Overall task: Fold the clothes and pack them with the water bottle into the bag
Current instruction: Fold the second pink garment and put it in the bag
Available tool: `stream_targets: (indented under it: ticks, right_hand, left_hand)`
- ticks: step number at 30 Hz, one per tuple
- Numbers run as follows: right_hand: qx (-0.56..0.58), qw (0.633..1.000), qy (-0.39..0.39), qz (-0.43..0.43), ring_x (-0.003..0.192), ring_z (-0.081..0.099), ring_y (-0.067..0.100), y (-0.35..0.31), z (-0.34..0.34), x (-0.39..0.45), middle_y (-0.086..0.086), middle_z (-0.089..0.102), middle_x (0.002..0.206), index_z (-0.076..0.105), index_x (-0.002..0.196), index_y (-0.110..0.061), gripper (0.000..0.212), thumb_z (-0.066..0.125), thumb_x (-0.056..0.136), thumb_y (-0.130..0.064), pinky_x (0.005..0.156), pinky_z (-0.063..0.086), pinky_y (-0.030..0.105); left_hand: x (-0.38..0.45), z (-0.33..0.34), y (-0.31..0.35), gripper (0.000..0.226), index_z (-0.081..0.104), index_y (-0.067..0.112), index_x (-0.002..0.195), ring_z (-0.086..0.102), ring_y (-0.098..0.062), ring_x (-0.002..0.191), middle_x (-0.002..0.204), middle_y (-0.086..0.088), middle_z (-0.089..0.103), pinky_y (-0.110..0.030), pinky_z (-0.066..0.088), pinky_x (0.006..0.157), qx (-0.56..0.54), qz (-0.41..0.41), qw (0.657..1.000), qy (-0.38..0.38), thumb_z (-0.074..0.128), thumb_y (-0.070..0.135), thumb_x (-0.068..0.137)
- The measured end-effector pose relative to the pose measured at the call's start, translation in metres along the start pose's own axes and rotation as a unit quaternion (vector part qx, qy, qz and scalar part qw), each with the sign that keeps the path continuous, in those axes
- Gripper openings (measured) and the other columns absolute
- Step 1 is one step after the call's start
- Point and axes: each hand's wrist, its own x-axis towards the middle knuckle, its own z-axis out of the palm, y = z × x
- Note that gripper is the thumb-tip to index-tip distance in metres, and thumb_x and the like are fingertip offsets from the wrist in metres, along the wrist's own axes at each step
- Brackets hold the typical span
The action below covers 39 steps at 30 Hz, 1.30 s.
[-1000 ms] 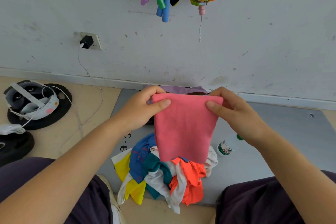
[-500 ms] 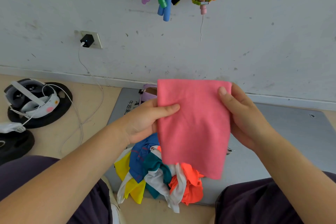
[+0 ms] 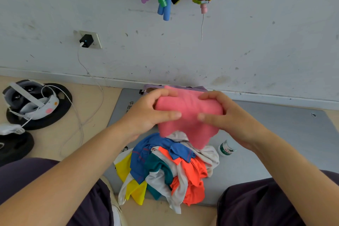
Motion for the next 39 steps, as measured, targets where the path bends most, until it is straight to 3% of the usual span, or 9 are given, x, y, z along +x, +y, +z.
stream_targets:
  ticks: [4,9,14,19,23,26,29,34,39]
  right_hand:
    - [-0.2,0.98,0.019,-0.001,0.096,0.06,0.012,0.001,0.002,0.001,-0.01,0.059,0.113,0.057,0.117,-0.032,0.055,0.083,0.072,-0.012,0.078,0.054,0.03]
    - [-0.269,0.963,-0.017,-0.023,0.072,0.058,0.005,0.002,-0.011,0.002,0.002,0.067,0.087,0.068,0.101,-0.025,0.017,0.073,0.084,-0.022,0.067,0.048,0.023]
    - [-0.061,0.993,-0.096,0.016,0.094,0.071,0.018,-0.002,-0.021,-0.001,0.005,0.074,0.104,0.069,0.113,-0.017,0.039,0.064,0.083,-0.041,0.078,0.058,0.027]
    - [-0.085,0.996,0.022,-0.001,0.061,0.065,0.012,-0.007,-0.012,-0.002,0.006,0.069,0.069,0.069,0.09,-0.005,0.047,0.059,0.085,-0.051,0.055,0.053,0.02]
    - [-0.31,0.923,0.177,-0.145,0.046,0.042,0.015,-0.002,0.005,0.001,0.002,0.046,0.052,0.05,0.069,-0.005,0.039,0.065,0.091,-0.033,0.045,0.035,0.03]
    - [-0.421,0.856,0.159,-0.255,0.062,0.048,0.02,0.003,0.035,0.004,0.001,0.057,0.078,0.061,0.091,-0.009,0.036,0.063,0.089,-0.044,0.053,0.041,0.035]
    - [-0.484,0.82,0.089,-0.294,0.093,0.059,0.023,0.013,0.044,0.022,0.002,0.063,0.107,0.064,0.108,-0.011,0.059,0.054,0.083,-0.063,0.075,0.049,0.039]
    - [-0.18,0.963,0.183,-0.076,0.098,0.059,0.012,0.028,0.019,0.084,-0.003,0.061,0.109,0.053,0.109,-0.017,0.048,0.071,0.08,-0.051,0.078,0.046,0.015]
    - [0.132,0.983,-0.026,0.126,0.101,0.071,0.019,0.085,0.01,0.138,0.002,0.074,0.109,0.063,0.116,-0.018,0.054,0.071,0.073,-0.052,0.084,0.057,0.034]
  left_hand:
    - [0.001,0.0,-0.003,0.05,0.063,0.037,0.112,0.056,0.016,0.087,0.101,0.027,0.062,-0.005,0.041,0.07,0.227,0.045,0.973,0.023,0.084,0.016,0.072]
    - [0.003,-0.014,0.002,0.016,0.068,0.03,0.083,0.057,0.005,0.067,0.076,0.016,0.065,-0.012,0.042,0.06,0.251,0.052,0.967,0.017,0.082,0.033,0.075]
    - [0.003,-0.028,0.004,0.039,0.069,0.024,0.111,0.069,-0.006,0.09,0.103,0.007,0.074,-0.018,0.054,0.072,-0.015,-0.061,0.996,-0.063,0.072,0.047,0.079]
    - [0.009,-0.021,-0.003,0.032,0.067,0.02,0.105,0.068,-0.014,0.086,0.096,0.0,0.073,-0.029,0.053,0.079,0.108,-0.016,0.992,0.067,0.075,0.039,0.081]
    - [0.008,-0.002,-0.001,0.027,0.07,0.02,0.101,0.068,-0.016,0.075,0.083,0.001,0.073,-0.023,0.052,0.062,0.044,-0.02,0.995,0.089,0.068,0.043,0.087]
    - [0.019,0.014,0.009,0.055,0.068,0.017,0.112,0.074,-0.025,0.09,0.098,-0.009,0.076,-0.03,0.058,0.068,-0.125,-0.119,0.985,-0.028,0.065,0.061,0.08]
    - [0.046,0.018,-0.005,0.045,0.062,0.014,0.122,0.072,-0.027,0.099,0.107,-0.009,0.074,-0.04,0.059,0.08,-0.189,-0.13,0.972,0.055,0.07,0.042,0.087]
    - [0.082,0.015,-0.048,0.046,0.059,0.017,0.126,0.069,-0.027,0.106,0.115,-0.01,0.072,-0.044,0.057,0.089,-0.28,-0.132,0.949,0.063,0.072,0.025,0.083]
    - [0.118,0.022,-0.092,0.047,0.064,0.016,0.119,0.071,-0.023,0.1,0.112,-0.009,0.073,-0.031,0.059,0.075,-0.229,-0.131,0.964,0.002,0.076,0.028,0.075]
